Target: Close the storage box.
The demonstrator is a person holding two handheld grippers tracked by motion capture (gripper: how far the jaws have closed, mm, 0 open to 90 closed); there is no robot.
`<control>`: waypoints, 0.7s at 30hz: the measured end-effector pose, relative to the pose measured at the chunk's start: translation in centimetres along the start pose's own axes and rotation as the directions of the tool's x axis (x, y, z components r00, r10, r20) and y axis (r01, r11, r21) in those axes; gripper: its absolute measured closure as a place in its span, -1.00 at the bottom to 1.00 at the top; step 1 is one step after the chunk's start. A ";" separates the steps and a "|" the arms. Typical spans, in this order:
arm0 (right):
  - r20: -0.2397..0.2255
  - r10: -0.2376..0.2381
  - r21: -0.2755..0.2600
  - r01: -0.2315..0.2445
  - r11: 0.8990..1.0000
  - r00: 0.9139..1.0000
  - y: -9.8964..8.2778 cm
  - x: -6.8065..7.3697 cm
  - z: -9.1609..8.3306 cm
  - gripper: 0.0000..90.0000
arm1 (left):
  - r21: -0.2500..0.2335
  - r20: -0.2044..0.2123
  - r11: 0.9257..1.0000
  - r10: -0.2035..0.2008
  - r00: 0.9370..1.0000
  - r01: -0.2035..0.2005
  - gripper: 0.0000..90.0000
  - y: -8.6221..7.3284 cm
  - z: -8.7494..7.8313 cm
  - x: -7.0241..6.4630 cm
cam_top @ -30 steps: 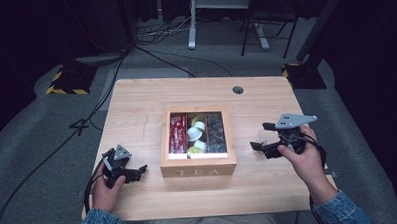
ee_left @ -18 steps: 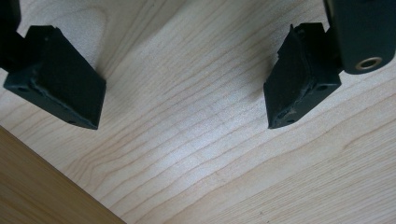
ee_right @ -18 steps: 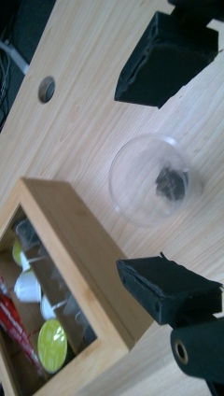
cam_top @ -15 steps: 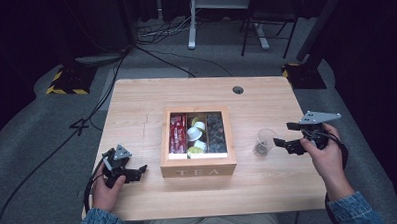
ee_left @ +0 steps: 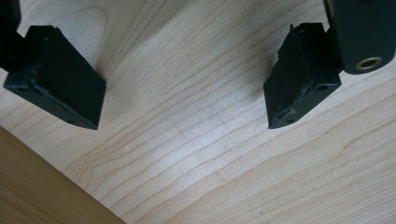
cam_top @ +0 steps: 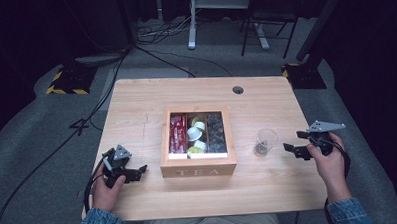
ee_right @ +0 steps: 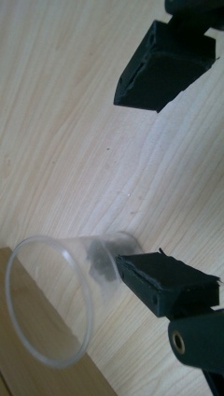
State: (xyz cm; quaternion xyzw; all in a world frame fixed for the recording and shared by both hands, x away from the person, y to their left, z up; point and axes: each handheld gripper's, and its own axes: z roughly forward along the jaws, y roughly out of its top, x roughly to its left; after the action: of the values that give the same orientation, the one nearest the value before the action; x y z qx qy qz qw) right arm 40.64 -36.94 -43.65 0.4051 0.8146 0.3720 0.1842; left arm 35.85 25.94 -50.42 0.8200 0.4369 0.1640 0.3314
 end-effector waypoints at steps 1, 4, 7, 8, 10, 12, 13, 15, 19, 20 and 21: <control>-0.001 0.011 0.004 -0.011 1.000 1.000 -0.4 -0.2 0.2 -0.57 | -0.001 0.000 1.000 -0.001 1.000 0.001 -0.71 0.0 0.0 0.0; -0.006 0.021 0.024 -0.021 0.999 1.000 -1.2 -0.6 0.9 -0.57 | 0.000 0.001 1.000 0.002 1.000 -0.002 -0.71 0.0 0.0 0.0; -0.004 0.023 0.029 -0.023 0.999 1.000 -1.8 -0.7 1.5 -0.58 | 0.000 0.001 1.000 0.002 1.000 -0.002 -0.71 0.0 0.0 0.0; -0.004 0.019 0.034 -0.019 0.999 1.000 -1.9 -0.7 1.6 -0.58 | 0.000 0.001 1.000 0.003 1.000 -0.003 -0.71 0.0 0.0 0.0; -0.003 0.019 0.043 -0.019 0.999 1.000 -2.3 -0.7 1.9 -0.59 | 0.000 0.002 1.000 0.003 1.000 -0.003 -0.71 0.0 0.0 0.0; -0.003 0.021 0.048 -0.021 0.999 1.000 -2.6 -0.8 2.2 -0.59 | 0.000 0.002 1.000 0.001 1.000 -0.001 -0.72 0.0 0.0 0.1; -0.002 0.021 0.049 -0.020 0.999 1.000 -2.8 -0.8 2.3 -0.59 | -0.002 0.003 1.000 0.000 1.000 0.000 -0.72 0.0 0.1 0.0; 0.001 0.021 0.051 -0.021 0.999 1.000 -3.1 -0.8 2.6 -0.60 | 0.000 0.003 1.000 0.000 1.000 0.000 -0.72 0.1 0.1 0.1; 0.009 0.018 0.056 -0.019 0.998 1.000 -3.6 -0.7 3.2 -0.62 | 0.001 0.004 1.000 0.001 1.000 -0.001 -0.73 0.1 0.1 0.1; 0.013 0.012 0.056 -0.013 0.998 1.000 -3.7 -0.7 3.3 -0.62 | 0.001 0.004 1.000 0.001 1.000 -0.001 -0.73 0.1 0.1 0.1; 0.015 0.007 0.057 -0.008 0.998 1.000 -3.8 -0.7 3.5 -0.62 | 0.001 0.004 1.000 0.001 1.000 -0.001 -0.73 0.1 0.1 0.1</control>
State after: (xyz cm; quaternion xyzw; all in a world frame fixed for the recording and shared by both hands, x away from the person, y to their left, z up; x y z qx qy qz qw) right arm 41.15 -37.38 -48.78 0.4159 0.8220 0.3465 0.1772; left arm 36.00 25.95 -50.44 0.8208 0.4358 0.1623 0.3317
